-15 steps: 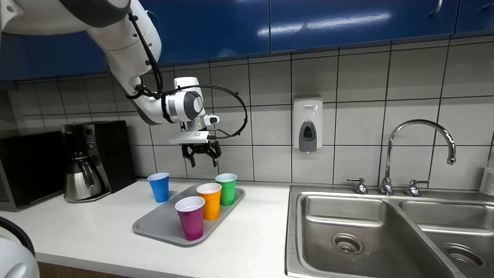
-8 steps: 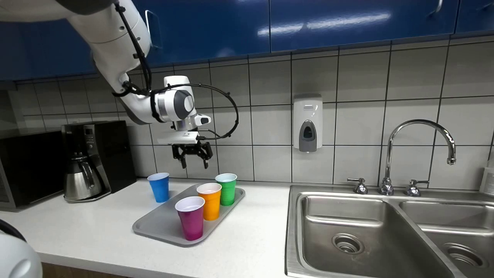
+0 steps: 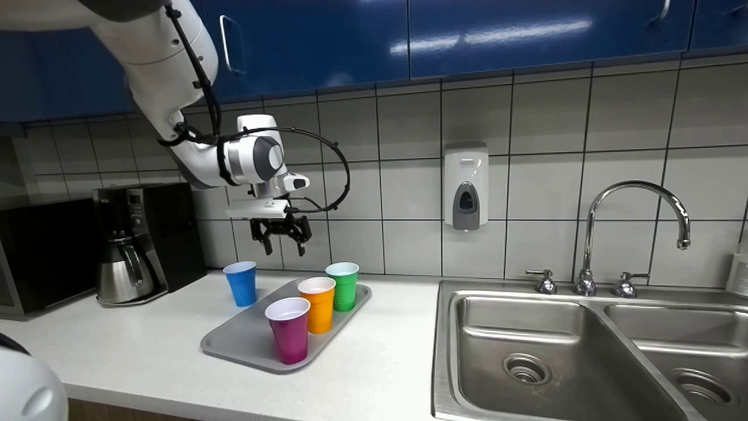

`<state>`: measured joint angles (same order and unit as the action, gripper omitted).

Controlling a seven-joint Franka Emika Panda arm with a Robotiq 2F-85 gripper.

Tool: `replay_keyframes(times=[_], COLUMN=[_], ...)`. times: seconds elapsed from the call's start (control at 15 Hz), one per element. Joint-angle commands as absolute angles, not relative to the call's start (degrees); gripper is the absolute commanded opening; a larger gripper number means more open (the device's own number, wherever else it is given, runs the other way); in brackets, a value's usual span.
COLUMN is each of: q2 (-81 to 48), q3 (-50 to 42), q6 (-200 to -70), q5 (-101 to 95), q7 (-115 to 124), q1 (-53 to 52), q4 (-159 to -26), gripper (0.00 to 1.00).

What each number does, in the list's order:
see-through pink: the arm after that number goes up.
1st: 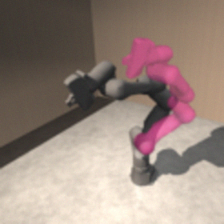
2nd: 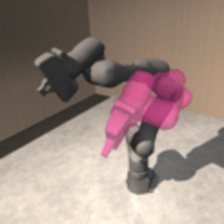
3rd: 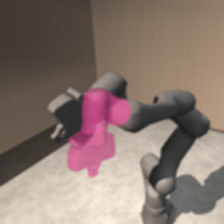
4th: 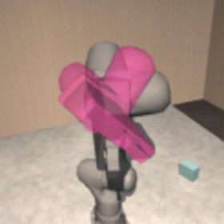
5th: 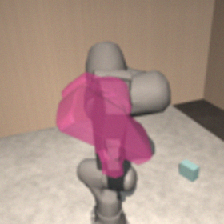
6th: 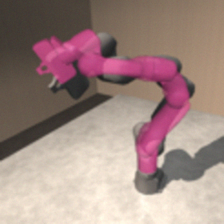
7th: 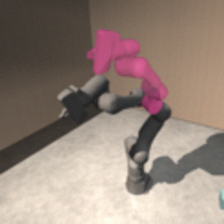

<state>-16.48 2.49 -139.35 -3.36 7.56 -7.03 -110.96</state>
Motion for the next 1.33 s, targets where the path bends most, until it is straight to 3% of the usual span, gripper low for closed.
replay_keyframes(times=[0.0, 1.27], q2=[-16.21, -17.01], q3=[3.01, 2.98], q6=[-139.06, -139.22], q5=[-2.35, -3.35], q7=[9.17, 15.11], q1=[-7.23, -9.67], q4=[-110.91, -110.88], gripper=[1.00, 1.00])
